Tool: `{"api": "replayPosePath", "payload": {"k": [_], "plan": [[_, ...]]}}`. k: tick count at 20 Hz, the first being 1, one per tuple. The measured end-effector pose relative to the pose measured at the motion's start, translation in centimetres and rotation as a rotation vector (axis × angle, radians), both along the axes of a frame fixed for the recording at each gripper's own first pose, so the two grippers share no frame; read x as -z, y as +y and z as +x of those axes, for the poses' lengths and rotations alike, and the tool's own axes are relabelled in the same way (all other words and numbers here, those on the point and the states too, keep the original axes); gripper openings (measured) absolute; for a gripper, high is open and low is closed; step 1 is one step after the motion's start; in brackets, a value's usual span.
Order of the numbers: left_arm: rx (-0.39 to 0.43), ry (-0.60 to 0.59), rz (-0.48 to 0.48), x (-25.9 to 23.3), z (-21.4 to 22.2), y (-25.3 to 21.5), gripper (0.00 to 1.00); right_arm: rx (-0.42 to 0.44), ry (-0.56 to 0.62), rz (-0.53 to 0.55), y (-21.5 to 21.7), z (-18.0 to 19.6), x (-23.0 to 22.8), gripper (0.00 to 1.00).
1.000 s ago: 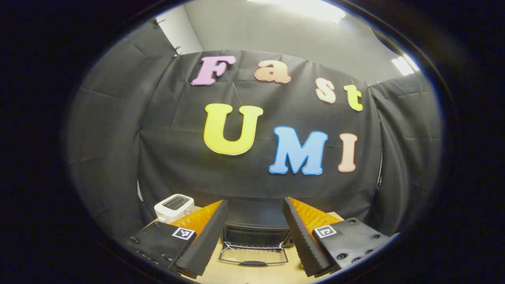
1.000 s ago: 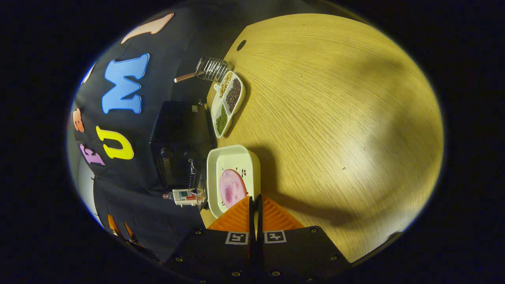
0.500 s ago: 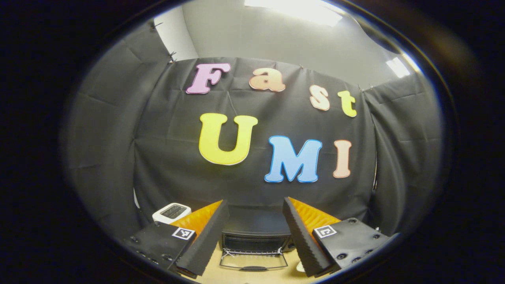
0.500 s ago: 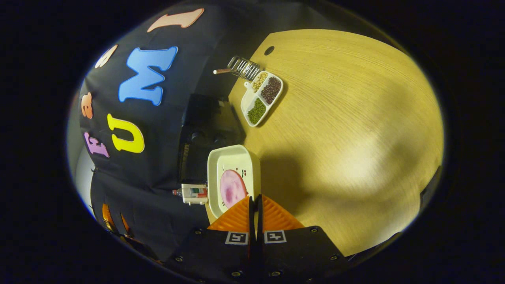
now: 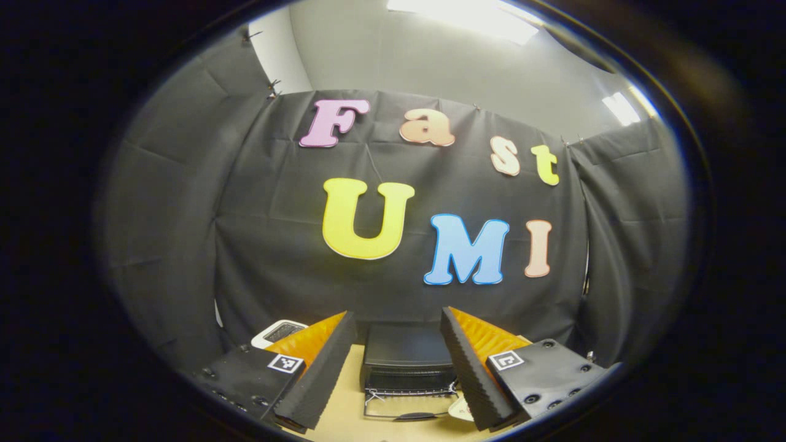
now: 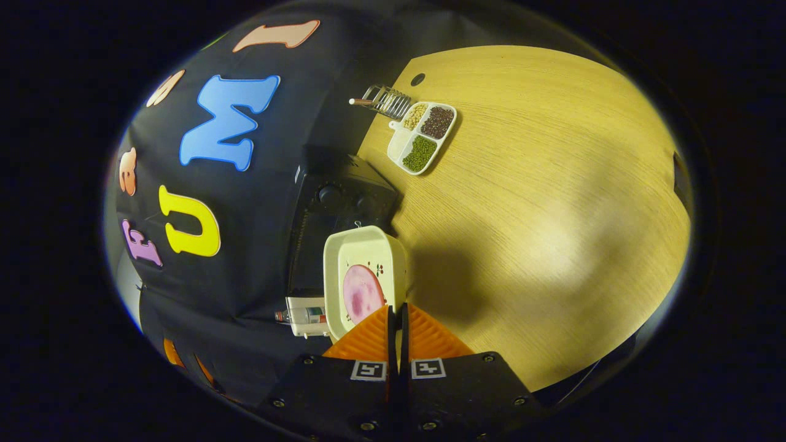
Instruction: Open the electric oven with the left hand, put the food in, and close the electric oven.
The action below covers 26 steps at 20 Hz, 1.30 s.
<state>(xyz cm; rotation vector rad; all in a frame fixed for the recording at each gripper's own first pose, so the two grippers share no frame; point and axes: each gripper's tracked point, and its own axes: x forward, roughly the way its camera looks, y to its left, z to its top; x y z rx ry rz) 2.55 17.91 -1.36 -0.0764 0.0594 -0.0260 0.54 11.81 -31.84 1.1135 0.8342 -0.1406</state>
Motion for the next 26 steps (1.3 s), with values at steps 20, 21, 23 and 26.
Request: {"api": "replayPosePath", "payload": {"k": [20, 21, 23, 26], "plan": [[-0.147, 0.056, -0.004, 1.6, -2.4, 13.2, 0.92, 0.429, 0.05, 0.082, 11.4, 16.1, 4.4, 0.01], [-0.159, 0.06, -0.005, 1.7, -2.4, 13.9, 0.96, 0.442, 0.036, 0.091, 11.9, 17.0, 4.4, 0.01], [-0.18, 0.071, -0.005, 1.9, -2.5, 15.0, 0.92, 0.462, 0.013, 0.1, 12.8, 18.7, 4.7, 0.01], [-0.209, 0.085, 0.0, 2.5, -2.8, 16.4, 0.96, 0.504, 0.004, 0.086, 13.1, 21.0, 5.5, 0.01]]}}
